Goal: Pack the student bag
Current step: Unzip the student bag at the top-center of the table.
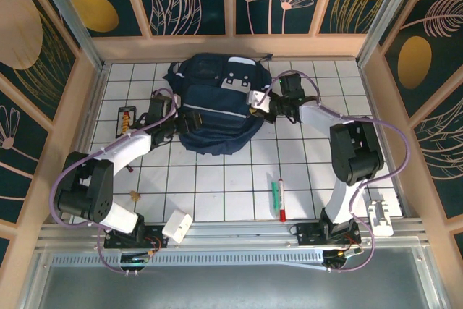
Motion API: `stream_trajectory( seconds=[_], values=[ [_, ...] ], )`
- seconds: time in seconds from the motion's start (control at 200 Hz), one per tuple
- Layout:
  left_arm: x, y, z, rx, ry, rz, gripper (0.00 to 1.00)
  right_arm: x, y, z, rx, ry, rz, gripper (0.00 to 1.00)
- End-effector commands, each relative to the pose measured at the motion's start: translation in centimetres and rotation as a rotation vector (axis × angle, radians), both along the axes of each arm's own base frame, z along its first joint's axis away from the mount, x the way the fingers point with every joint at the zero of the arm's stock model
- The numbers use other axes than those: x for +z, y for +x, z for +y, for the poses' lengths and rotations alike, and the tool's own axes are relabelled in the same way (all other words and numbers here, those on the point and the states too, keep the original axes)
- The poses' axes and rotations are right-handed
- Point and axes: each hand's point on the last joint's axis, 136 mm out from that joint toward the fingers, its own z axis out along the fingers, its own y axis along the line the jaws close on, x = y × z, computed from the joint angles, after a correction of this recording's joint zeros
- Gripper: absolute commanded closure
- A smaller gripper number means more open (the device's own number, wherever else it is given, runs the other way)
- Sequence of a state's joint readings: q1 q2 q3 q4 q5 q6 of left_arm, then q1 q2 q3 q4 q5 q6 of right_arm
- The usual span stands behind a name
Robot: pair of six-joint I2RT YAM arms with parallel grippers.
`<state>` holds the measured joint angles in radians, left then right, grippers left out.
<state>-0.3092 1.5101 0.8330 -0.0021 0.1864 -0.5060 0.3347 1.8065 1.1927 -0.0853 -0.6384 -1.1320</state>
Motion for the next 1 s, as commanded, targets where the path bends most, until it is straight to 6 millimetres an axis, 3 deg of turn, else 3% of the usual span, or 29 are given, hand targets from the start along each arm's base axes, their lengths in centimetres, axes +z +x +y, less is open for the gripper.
stream_trajectory(
  seconds=[0.0, 0.1, 0.155, 0.195, 0.25, 0.315, 0.39, 0.465, 0.505, 0.555, 0.716, 0.851, 0.996],
  values=[
    [1.0, -0.4, -0.7, -0.041, -0.022, -0.032, 0.19, 3.1, -0.1, -0.3, -0.010, 0.054, -0.019, 1.00],
    [1.9, -0.5, -0.8, -0.095, 0.015, -0.066, 0.19, 2.7, -0.7, -1.3, 0.004, 0.054, 0.015, 1.00],
    [3.3, -0.9, -1.7, -0.204, 0.043, -0.126, 0.21, 1.8, -0.6, -2.0, -0.020, 0.009, -0.003, 1.00],
    [4.7, -1.2, -2.3, -0.295, 0.076, -0.193, 0.23, 1.3, -0.3, -2.6, -0.047, -0.005, -0.002, 0.85],
    [7.1, -2.1, -3.5, -0.462, 0.139, -0.334, 0.28, 1.5, 0.1, -3.1, -0.085, 0.037, 0.038, 0.75],
    [9.4, -4.1, -5.5, -0.703, 0.230, -0.537, 0.35, 2.8, 0.9, -3.3, -0.151, 0.140, 0.098, 0.68],
    [10.7, -7.0, -7.4, -1.004, 0.332, -0.780, 0.30, 5.4, 2.4, -3.3, -0.289, 0.298, 0.114, 0.62],
    [11.2, -6.6, -8.0, -1.089, 0.422, -0.916, 0.26, 8.5, 6.3, -6.2, -0.714, 0.590, 0.246, 0.50],
    [11.1, -5.5, -8.1, -1.096, 0.465, -0.920, 0.27, 8.7, 7.6, -8.1, -0.904, 0.690, 0.372, 0.51],
    [10.1, -4.9, -8.5, -1.196, 0.532, -0.890, 0.31, 8.1, 7.6, -8.9, -1.033, 0.761, 0.535, 0.52],
    [6.4, -2.6, -9.3, -1.355, 0.707, -0.807, 0.43, 6.1, 4.7, -8.8, -1.186, 0.939, 0.830, 0.52],
    [5.2, -1.4, -9.6, -1.394, 0.802, -0.844, 0.43, 5.0, 3.0, -8.2, -1.212, 0.919, 0.945, 0.51],
    [3.8, -1.3, -9.2, -1.439, 0.848, -0.803, 0.39, 4.4, 2.5, -8.8, -1.234, 0.839, 0.919, 0.50]
  ],
)
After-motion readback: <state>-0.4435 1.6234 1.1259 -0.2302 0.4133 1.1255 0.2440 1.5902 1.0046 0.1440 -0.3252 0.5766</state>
